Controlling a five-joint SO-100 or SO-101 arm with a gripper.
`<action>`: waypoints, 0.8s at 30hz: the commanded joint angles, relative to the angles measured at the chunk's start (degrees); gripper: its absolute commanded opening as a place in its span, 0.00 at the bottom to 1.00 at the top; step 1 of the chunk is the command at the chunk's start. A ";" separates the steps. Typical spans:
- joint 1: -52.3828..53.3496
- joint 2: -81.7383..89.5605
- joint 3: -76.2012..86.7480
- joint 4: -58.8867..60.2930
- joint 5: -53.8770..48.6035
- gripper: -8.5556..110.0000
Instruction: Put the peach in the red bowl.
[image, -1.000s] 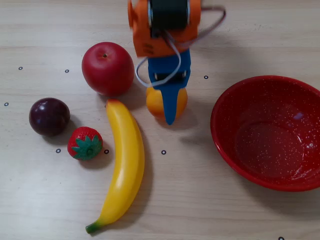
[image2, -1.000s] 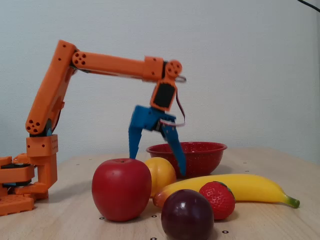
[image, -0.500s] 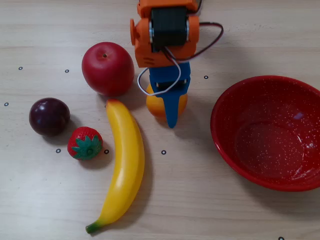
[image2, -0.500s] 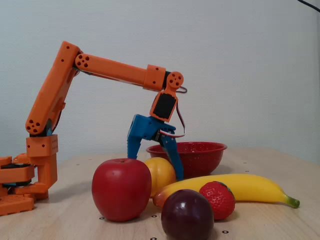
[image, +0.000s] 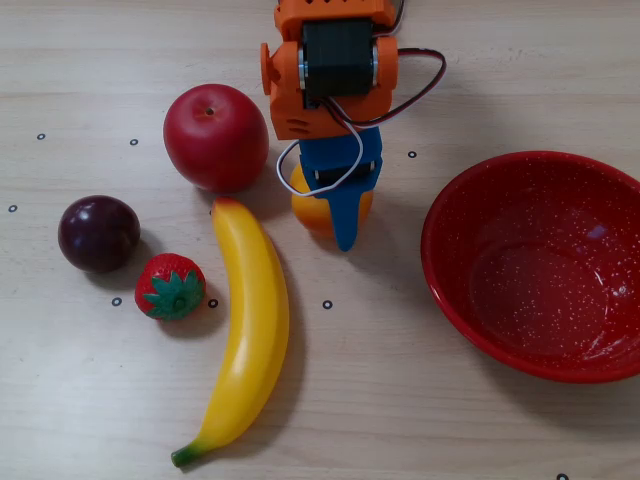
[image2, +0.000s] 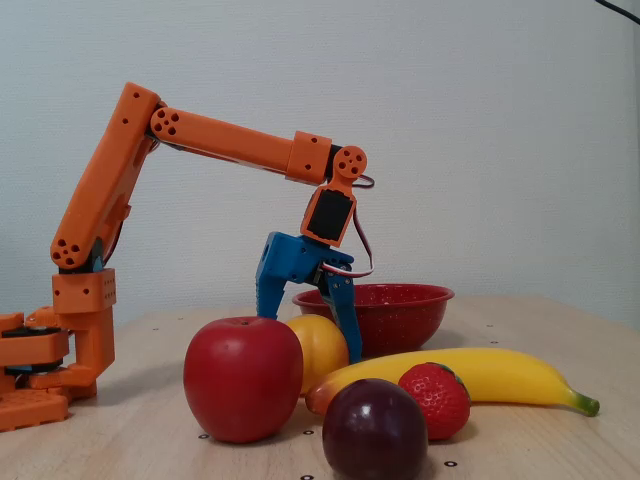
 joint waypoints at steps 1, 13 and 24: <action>-1.23 4.31 0.09 -0.53 0.97 0.07; 1.67 23.91 -24.08 9.14 -2.20 0.07; 27.25 25.22 -37.00 8.70 -11.43 0.07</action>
